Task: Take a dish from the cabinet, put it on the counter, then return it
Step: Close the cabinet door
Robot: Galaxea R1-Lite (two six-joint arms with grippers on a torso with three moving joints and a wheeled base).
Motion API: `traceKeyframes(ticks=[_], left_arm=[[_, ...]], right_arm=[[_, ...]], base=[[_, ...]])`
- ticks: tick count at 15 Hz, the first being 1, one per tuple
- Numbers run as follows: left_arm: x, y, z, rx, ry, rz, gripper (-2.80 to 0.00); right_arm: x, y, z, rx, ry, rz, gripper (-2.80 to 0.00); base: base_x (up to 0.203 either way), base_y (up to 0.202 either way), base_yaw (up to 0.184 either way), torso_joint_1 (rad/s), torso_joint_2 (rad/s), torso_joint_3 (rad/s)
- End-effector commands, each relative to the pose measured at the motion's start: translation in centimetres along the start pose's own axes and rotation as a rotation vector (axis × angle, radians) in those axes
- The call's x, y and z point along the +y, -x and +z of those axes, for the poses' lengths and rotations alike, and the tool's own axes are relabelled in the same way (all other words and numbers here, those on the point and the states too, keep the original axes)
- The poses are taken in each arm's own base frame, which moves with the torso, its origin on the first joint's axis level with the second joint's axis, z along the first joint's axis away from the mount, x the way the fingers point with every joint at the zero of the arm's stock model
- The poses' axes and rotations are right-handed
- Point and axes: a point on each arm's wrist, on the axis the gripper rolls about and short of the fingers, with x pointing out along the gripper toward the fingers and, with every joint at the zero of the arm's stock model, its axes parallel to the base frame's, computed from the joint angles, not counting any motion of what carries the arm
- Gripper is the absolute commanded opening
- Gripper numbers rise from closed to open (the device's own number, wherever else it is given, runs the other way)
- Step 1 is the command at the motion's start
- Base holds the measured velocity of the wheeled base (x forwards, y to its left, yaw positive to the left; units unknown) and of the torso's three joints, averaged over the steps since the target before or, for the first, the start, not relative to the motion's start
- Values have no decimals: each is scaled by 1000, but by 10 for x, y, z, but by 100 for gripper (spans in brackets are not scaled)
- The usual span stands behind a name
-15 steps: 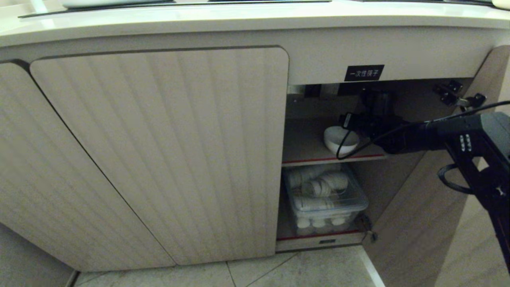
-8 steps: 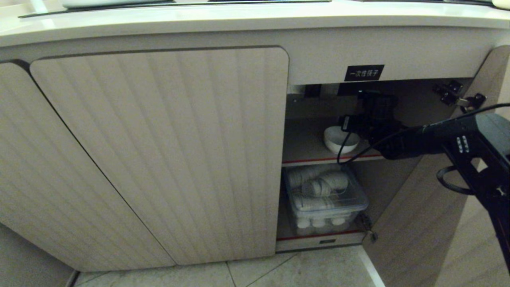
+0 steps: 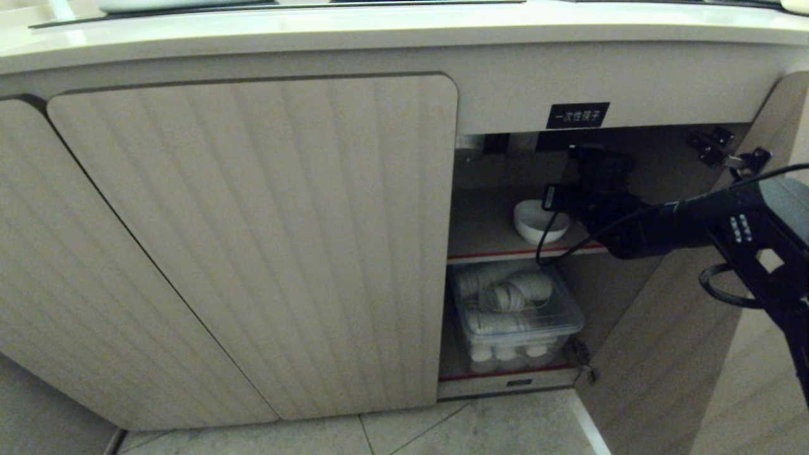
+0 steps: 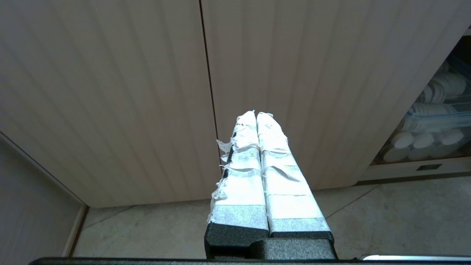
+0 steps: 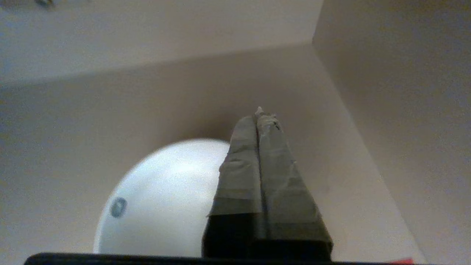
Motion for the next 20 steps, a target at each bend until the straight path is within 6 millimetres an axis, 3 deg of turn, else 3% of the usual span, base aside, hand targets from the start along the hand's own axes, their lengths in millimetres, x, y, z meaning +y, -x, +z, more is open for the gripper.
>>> traceKeyframes(ticks=[1, 20], left_arm=[[0, 0, 0, -1, 0, 0, -280], [0, 0, 0, 0, 0, 0, -280]], right_arm=[[2, 4, 2, -19, -4, 8, -280], [-5, 61, -2, -113, 82, 74, -280]], base=[[0, 0, 0, 0, 0, 0], [0, 0, 0, 0, 0, 0]])
